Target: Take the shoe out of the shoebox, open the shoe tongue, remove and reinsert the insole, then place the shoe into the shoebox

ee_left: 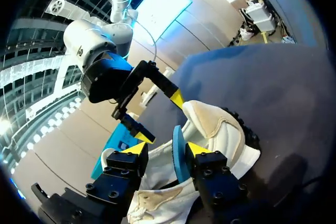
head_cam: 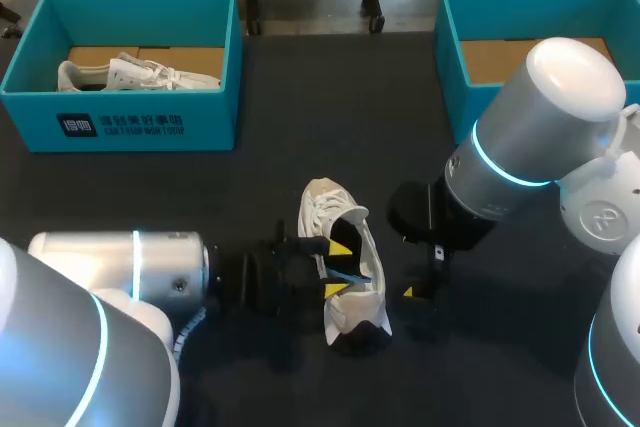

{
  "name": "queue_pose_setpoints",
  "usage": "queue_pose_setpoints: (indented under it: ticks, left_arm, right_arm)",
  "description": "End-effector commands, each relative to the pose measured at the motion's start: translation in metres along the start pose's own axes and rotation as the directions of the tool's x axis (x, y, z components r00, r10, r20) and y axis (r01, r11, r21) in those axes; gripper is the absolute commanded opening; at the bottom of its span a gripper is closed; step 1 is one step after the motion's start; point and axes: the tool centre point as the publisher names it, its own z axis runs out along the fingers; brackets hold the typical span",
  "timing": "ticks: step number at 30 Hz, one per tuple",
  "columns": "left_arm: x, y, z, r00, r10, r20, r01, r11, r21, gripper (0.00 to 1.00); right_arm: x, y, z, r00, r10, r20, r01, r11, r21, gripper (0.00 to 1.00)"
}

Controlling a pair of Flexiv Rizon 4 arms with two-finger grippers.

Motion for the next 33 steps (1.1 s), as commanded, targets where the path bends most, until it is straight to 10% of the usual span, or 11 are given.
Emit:
queue_pose_setpoints:
  ticks: [1, 25, 33]
  left_arm:
    - [-0.006, 0.0, -0.014, 0.997, 0.0, -0.082, 0.001, 1.0, 0.013, 0.46]
    - [-0.026, 0.009, -0.095, 0.922, -0.051, -0.385, 0.053, 0.999, -0.004, 0.47]
    - [-0.038, 0.019, -0.129, 0.857, -0.054, -0.513, 0.043, 0.999, -0.032, 0.37]
  right_arm:
    - [0.001, 0.0, 0.001, 1.0, 0.0, 0.002, 0.0, 1.0, -0.001, 1.0]
    - [0.001, 0.0, 0.001, 1.0, 0.0, 0.002, 0.0, 1.0, -0.001, 1.0]
    - [-0.002, -0.037, -0.031, 1.0, -0.021, -0.01, 0.021, 1.0, 0.013, 1.0]
